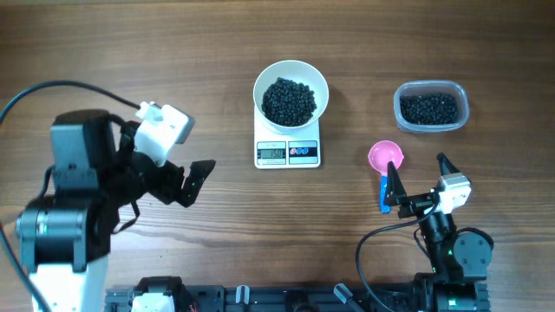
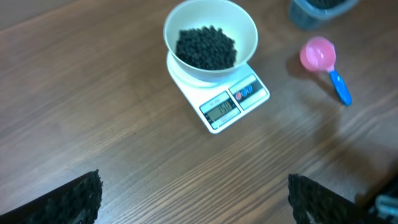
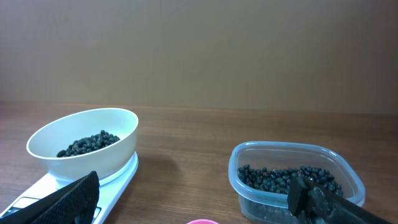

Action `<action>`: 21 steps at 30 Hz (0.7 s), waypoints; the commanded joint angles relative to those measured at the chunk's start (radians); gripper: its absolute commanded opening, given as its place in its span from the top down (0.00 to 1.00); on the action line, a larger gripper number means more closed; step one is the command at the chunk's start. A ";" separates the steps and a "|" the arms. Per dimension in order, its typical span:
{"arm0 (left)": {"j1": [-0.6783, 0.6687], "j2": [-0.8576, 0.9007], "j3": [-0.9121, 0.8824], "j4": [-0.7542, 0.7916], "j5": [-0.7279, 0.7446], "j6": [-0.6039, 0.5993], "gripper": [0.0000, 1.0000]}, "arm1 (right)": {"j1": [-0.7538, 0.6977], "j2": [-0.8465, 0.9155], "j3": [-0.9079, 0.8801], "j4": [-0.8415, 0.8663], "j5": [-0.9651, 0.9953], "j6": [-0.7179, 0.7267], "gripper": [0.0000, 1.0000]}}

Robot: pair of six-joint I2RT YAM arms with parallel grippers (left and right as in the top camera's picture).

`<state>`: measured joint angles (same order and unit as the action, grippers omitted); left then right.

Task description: Scoop item into bowl and weigh 150g on scale

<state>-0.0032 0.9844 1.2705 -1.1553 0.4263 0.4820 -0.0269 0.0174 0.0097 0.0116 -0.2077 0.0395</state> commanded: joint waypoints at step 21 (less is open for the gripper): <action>0.008 -0.861 -0.782 0.534 -0.174 -0.446 0.00 | 0.008 -0.014 -0.005 0.002 0.013 -0.011 0.00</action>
<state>-0.0032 0.1738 0.5289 -0.6212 0.2764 0.0570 -0.0269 0.0154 0.0078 0.0113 -0.2073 0.0395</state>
